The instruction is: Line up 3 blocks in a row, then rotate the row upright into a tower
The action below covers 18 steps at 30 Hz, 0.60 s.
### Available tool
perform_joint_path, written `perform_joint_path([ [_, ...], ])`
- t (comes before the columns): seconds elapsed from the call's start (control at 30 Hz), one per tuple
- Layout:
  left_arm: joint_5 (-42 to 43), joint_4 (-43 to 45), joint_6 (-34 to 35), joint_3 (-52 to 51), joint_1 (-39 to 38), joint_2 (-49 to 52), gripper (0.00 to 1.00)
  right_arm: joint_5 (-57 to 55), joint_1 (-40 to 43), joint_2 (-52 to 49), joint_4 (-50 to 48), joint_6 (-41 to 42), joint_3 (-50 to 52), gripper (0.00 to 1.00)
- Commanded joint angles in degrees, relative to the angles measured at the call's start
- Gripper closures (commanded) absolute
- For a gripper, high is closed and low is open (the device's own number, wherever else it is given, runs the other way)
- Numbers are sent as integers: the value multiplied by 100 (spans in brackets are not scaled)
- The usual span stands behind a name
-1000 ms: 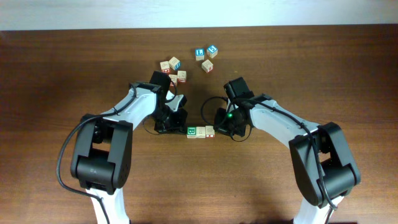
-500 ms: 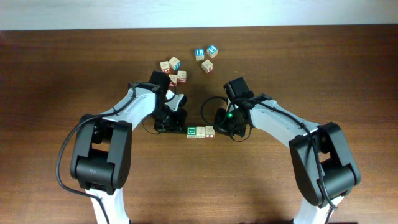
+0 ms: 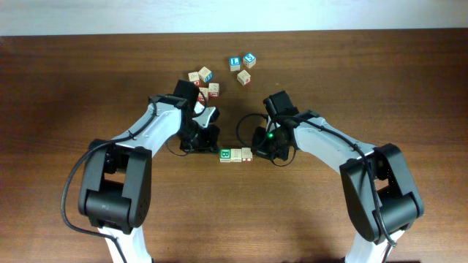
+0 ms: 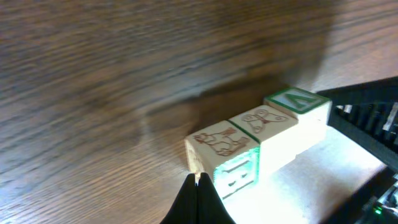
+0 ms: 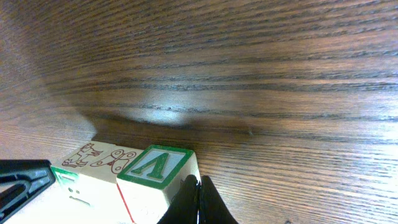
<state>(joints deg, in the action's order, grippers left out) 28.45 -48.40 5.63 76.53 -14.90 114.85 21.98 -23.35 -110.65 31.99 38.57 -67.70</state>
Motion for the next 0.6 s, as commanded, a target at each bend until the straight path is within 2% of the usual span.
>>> perform_joint_path([
  [0.0, -450, -4, 330, -118, -11, -157, 100, -55, 11, -42, 11, -17, 31, 96],
  [0.57, -195, 151, 391, -155, -358, -157, 100, -52, 11, -42, 13, -17, 31, 96],
])
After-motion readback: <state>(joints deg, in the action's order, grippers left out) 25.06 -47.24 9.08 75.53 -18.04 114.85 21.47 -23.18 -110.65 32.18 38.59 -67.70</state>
